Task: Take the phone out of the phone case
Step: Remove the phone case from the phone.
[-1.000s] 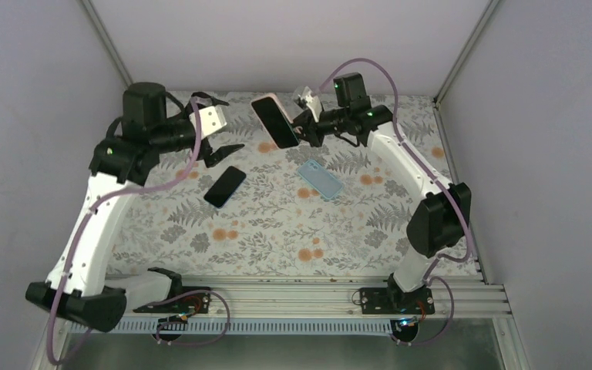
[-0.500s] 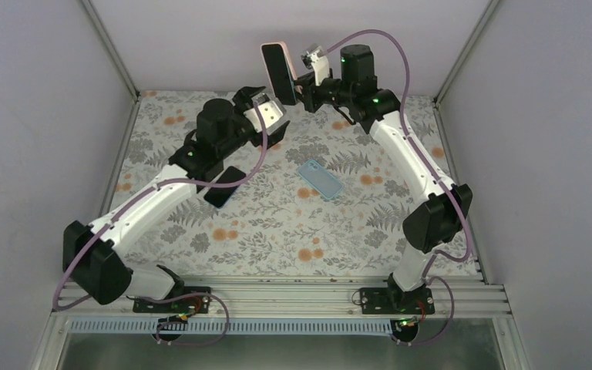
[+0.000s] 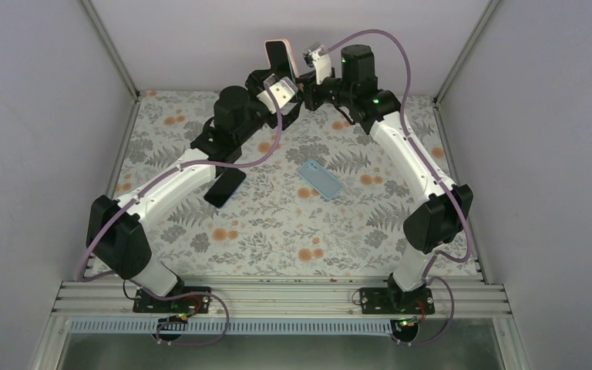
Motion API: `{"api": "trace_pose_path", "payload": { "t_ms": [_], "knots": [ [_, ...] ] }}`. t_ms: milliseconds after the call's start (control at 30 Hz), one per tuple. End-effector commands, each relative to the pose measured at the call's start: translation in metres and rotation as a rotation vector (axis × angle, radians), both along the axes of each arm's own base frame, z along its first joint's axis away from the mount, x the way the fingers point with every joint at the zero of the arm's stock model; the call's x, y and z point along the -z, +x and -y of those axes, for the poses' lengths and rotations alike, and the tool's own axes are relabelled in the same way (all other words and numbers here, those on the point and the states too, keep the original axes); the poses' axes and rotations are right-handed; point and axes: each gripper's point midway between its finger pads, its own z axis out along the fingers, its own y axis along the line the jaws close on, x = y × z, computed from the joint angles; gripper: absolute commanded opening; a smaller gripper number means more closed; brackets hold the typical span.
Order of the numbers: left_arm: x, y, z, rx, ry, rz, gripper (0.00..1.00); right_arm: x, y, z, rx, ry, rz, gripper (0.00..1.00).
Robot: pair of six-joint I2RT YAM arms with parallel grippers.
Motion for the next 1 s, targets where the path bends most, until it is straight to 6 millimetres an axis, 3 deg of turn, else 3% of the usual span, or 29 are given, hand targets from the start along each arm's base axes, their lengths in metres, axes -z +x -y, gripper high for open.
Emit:
{"api": "trace_pose_path", "payload": {
  "t_ms": [0, 133, 267, 400, 500, 633, 833, 967],
  "knots": [
    [-0.030, 0.005, -0.005, -0.052, -0.087, 0.054, 1.00, -0.036, -0.014, 0.001, -0.009, 0.061, 0.089, 0.03],
    [-0.028, 0.018, -0.016, -0.178, -0.081, 0.085, 0.97, -0.033, -0.016, 0.001, -0.014, 0.064, 0.080, 0.03],
    [-0.027, 0.030, -0.050, -0.421, -0.097, 0.157, 0.80, -0.036, -0.019, 0.003, -0.011, 0.064, 0.085, 0.03],
    [-0.029, 0.022, -0.077, -0.560, -0.052, 0.309, 0.75, -0.029, -0.025, 0.003, -0.038, 0.051, 0.070, 0.03],
    [-0.047, 0.007, -0.095, -0.647, -0.063, 0.468, 0.61, -0.018, -0.034, -0.002, -0.096, 0.049, 0.035, 0.03],
    [-0.060, -0.001, -0.099, -0.728, -0.019, 0.612, 0.55, -0.002, -0.051, -0.010, -0.198, 0.062, 0.007, 0.03],
    [-0.055, -0.009, -0.091, -0.791, 0.063, 0.746, 0.22, -0.011, -0.069, -0.008, -0.253, 0.086, 0.018, 0.03],
    [-0.055, -0.010, -0.096, -0.870, 0.062, 0.796, 0.17, -0.009, -0.078, -0.011, -0.301, 0.099, 0.002, 0.03]
  ]
}}
